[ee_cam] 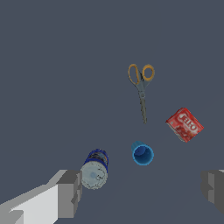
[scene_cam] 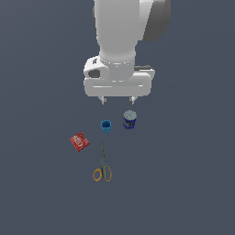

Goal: Pick up a designated object from a clutter of objects.

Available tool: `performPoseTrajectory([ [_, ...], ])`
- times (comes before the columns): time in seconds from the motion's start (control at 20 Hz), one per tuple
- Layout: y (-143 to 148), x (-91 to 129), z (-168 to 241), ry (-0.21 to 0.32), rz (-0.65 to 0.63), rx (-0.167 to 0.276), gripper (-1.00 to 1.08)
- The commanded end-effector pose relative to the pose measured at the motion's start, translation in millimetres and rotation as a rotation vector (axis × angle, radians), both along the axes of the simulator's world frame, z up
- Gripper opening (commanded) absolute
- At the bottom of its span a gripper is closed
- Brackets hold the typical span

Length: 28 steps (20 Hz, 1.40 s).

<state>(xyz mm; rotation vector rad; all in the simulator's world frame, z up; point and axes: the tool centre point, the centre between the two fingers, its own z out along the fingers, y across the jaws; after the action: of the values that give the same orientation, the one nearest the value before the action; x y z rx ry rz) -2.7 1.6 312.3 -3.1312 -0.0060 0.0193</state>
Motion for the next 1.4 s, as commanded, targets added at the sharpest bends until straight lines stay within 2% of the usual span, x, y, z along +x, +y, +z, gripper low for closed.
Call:
performPoseTrajectory([
  [0.0,0.0,0.0,0.0,0.0,0.0,0.0,1.0],
  [0.45,-3.0,10.7,19.1,-0.055,0.032,-0.003,1.0],
  [0.7,-3.0,10.6,20.2,-0.057,0.033,-0.003,1.0],
  [1.0,-5.9,19.6,7.5,-0.054,0.025,-0.002,1.0],
  [1.35,-14.2,41.7,-27.9,-0.047,0.003,0.0,1.0],
])
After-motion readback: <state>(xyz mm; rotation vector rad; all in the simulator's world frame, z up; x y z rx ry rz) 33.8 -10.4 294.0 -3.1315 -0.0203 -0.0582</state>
